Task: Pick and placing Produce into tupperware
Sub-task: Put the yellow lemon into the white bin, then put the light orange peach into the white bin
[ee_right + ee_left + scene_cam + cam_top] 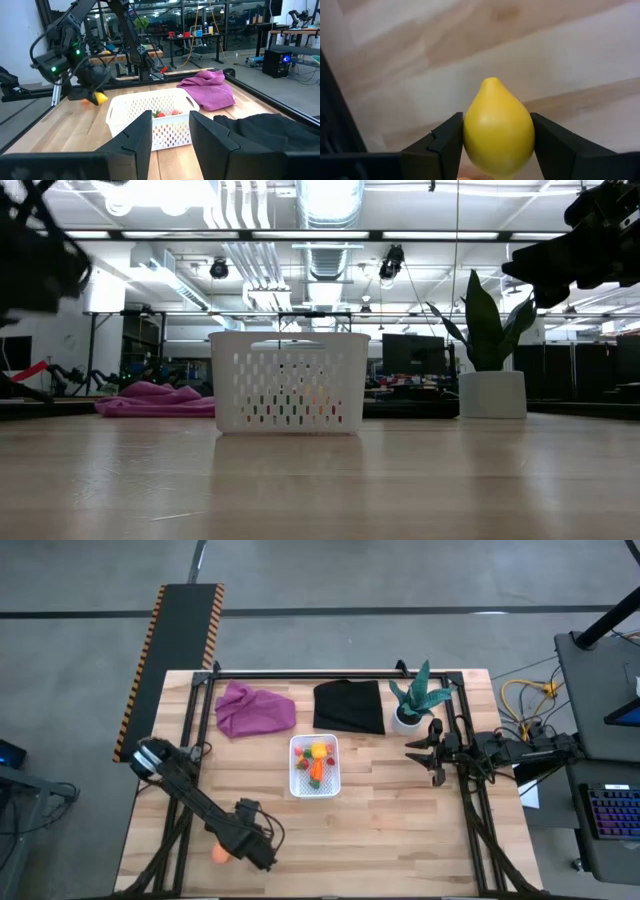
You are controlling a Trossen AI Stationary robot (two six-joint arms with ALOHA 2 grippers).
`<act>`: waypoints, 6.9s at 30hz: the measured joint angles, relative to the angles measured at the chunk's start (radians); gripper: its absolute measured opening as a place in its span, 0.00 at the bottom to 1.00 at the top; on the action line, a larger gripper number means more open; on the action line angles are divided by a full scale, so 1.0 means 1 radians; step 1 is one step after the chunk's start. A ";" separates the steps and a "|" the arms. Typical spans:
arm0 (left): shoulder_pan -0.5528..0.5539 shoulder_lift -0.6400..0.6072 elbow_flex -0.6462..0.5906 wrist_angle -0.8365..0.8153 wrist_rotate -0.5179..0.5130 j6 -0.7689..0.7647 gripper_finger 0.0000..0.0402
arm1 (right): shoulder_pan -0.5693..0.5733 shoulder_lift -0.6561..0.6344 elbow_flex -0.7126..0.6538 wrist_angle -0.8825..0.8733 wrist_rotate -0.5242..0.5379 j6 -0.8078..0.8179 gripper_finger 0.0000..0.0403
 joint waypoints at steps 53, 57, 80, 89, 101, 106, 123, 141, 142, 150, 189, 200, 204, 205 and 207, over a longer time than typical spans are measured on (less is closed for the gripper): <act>0.641 -0.116 0.001 0.504 -0.519 1.284 0.60 | 0.000 0.002 0.000 -0.053 -0.004 0.026 0.31; 0.655 -0.116 0.000 0.501 -0.420 1.325 0.69 | 0.000 0.002 0.000 -0.053 -0.004 0.026 0.31; 0.188 -0.345 0.309 -0.177 -0.100 0.700 0.78 | 0.000 0.006 0.000 -0.051 -0.004 0.012 0.31; -0.056 -0.253 0.310 -0.248 0.056 0.211 0.79 | 0.000 0.006 0.000 -0.050 -0.004 0.012 0.31; -0.149 -0.097 0.309 -0.182 0.243 -0.028 0.79 | 0.000 0.006 0.000 -0.042 -0.004 0.011 0.31; -0.147 -0.070 0.305 -0.186 0.290 0.000 0.79 | 0.000 0.006 0.000 -0.042 -0.004 0.007 0.31; -0.143 -0.067 0.162 -0.158 0.473 0.000 0.98 | 0.000 0.006 0.000 -0.043 -0.004 0.011 0.31; -0.128 -0.068 0.049 -0.024 0.385 0.045 0.97 | 0.000 0.006 0.000 -0.043 -0.004 0.011 0.31; -0.128 -0.068 0.037 -0.018 0.378 0.043 0.97 | 0.000 0.006 0.000 -0.043 -0.004 0.011 0.31; -0.127 -0.069 -0.031 0.075 0.362 0.022 0.97 | 0.000 0.006 0.000 -0.044 -0.004 0.011 0.31; -0.121 -0.070 -0.175 0.301 0.314 0.022 0.64 | 0.000 0.006 0.000 -0.052 -0.004 0.011 0.31; -0.121 -0.069 -0.175 0.293 0.325 0.044 0.52 | 0.000 0.006 0.000 -0.051 -0.004 0.011 0.31; -0.122 -0.069 -0.171 0.292 0.325 0.081 0.53 | 0.000 0.006 0.000 -0.051 -0.004 0.011 0.31; -0.122 -0.069 -0.170 0.291 0.325 0.089 0.54 | 0.000 0.006 0.000 -0.051 -0.004 0.011 0.31; -0.121 -0.072 -0.171 0.290 0.325 0.107 0.54 | 0.000 0.006 0.000 -0.051 -0.004 0.010 0.31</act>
